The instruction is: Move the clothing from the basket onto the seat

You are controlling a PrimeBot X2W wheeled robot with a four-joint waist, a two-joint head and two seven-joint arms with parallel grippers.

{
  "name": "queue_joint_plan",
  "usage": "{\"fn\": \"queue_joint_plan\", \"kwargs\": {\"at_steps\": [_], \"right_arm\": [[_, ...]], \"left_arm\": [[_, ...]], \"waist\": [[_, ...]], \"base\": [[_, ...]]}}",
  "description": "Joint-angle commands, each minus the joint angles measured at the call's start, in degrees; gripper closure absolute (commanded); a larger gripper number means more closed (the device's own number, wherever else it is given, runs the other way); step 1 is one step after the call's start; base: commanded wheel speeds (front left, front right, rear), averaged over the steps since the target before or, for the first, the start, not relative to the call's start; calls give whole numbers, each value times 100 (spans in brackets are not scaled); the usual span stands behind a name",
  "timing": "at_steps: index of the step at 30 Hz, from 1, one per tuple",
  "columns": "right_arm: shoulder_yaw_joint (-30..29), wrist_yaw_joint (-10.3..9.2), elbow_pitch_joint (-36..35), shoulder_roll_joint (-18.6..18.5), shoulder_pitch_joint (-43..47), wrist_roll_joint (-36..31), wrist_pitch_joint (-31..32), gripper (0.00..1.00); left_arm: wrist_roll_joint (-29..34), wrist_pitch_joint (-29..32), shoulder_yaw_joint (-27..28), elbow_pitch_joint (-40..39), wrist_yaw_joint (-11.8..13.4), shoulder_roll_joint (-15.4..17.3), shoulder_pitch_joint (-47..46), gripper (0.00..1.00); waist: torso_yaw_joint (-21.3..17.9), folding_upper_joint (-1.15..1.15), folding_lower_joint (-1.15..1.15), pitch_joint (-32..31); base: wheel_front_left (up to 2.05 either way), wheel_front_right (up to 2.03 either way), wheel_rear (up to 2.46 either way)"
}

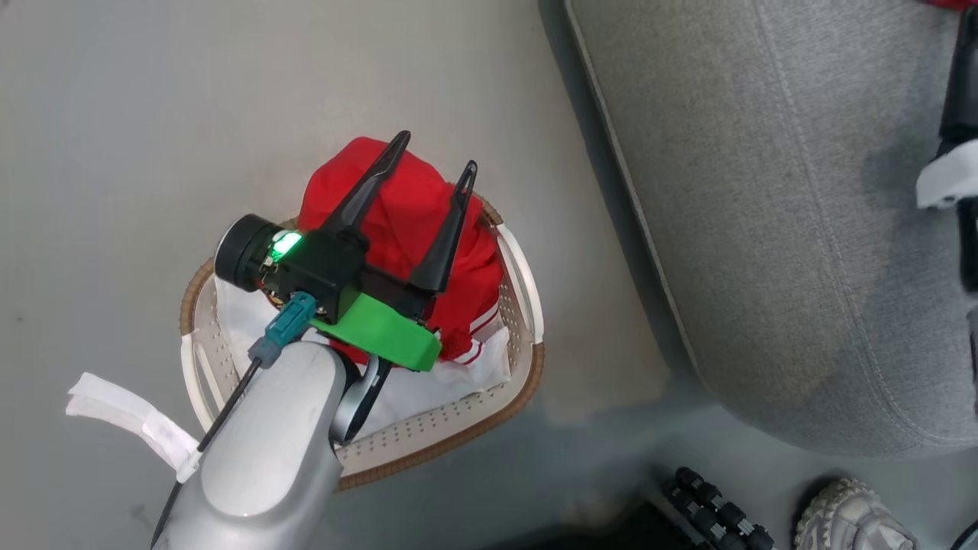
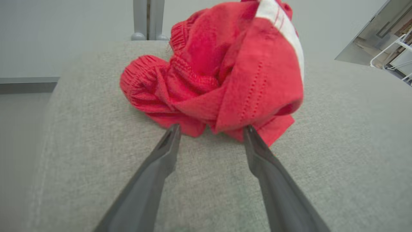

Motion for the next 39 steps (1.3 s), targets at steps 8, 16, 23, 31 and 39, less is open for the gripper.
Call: {"fn": "queue_joint_plan", "kwargs": {"at_steps": [8,16,23,31,39], "right_arm": [[120,-8,-580,398,1072,-69,-26,0],[467,-8,-945,810,1642,22,-26,0],[789,-8,-1058,1087,1971,-18,-26,0],[1050,-8,-1096,1272,2282,-160,-26,0],[1158,-8,-1019,1389,2671,-225,-25,0]], "left_arm": [[18,-3,411,34,-17,-105,394,0],[103,-3,923,55,-17,-243,826,0],[169,-2,1244,242,-17,-310,1178,0],[293,-2,1851,441,-17,-431,1648,0],[305,-3,2379,486,-17,-491,2100,0]], "waist": [[-29,0,-1,-742],[259,0,-1,-1353],[708,0,-1,-1850],[1097,0,-1,-2401],[1309,0,-1,-2864]], "base": [[0,0,0],[0,0,0],[0,0,0],[0,0,0],[0,0,0]]}}
